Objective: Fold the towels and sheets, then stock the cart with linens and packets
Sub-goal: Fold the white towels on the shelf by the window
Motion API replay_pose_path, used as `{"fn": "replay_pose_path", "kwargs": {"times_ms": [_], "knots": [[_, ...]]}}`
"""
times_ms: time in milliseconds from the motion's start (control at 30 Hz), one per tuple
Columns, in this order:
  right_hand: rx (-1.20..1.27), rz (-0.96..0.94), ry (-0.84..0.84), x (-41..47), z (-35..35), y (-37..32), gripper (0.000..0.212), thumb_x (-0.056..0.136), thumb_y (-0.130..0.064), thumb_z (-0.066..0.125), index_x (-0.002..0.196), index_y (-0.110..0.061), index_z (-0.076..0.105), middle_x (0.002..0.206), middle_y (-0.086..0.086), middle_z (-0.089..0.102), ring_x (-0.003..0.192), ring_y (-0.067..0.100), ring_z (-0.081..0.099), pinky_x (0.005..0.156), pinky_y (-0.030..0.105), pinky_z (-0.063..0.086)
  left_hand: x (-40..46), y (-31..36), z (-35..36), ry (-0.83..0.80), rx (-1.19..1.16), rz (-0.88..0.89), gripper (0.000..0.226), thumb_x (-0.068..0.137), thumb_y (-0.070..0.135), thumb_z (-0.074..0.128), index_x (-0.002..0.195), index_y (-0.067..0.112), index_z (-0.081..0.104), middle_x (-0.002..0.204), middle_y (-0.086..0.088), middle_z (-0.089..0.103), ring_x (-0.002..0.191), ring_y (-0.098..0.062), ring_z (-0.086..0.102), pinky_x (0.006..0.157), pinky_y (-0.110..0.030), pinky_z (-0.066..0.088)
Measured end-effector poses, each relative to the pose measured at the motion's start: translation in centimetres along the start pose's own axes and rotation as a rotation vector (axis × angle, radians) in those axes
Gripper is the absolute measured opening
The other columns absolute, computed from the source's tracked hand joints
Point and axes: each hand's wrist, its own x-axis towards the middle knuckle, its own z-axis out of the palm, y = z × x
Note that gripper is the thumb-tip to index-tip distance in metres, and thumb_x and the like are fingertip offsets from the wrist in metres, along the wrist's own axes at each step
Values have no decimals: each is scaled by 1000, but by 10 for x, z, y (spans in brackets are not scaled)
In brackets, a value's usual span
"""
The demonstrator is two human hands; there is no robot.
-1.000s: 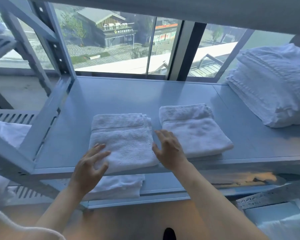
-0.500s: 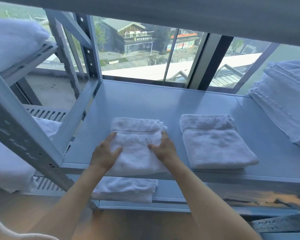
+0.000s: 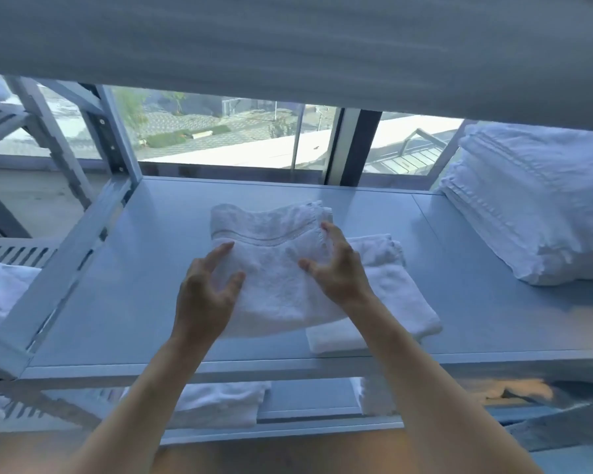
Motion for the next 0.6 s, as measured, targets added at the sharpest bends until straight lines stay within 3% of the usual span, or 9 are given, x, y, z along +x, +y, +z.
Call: {"fn": "replay_pose_path", "kwargs": {"times_ms": [200, 333, 467, 600], "knots": [[-13, 51, 82, 2, -82, 64, 81, 80, -38, 84, 150, -31, 43, 143, -7, 59, 129, 21, 56, 102, 31, 45, -6, 55, 83, -50, -21, 42, 55, 90, 29, 76, 141, 39, 58, 105, -1, 59, 85, -15, 52, 80, -30, 42], [-8, 101, 76, 6, -120, 98, 83, 80, -45, 81, 150, -38, 38, 144, -6, 58, 131, 25, 55, 107, 45, 48, -14, 79, 120, -39, -23, 56, 55, 88, 27, 77, 139, 38, 60, 110, 0, 62, 95, -19, 57, 86, -34, 47], [-37, 147, -1, 7, -120, 131, 85, 82, -48, 78, 153, -35, 34, 144, -3, 56, 129, 26, 55, 102, 38, 47, -27, 78, 149, -105, 64, -62, 53, 91, 30, 74, 141, 36, 58, 120, -2, 61, 110, -24, 60, 92, -35, 44], [-107, 244, -137, -2, -99, 161, 85, 91, -58, 65, 160, -33, 22, 137, 5, 43, 132, 30, 42, 108, 43, 40, -43, 70, 168, -127, 141, -202, 47, 95, 36, 67, 140, 43, 55, 109, -4, 50, 102, -32, 61, 85, -35, 41]]}}
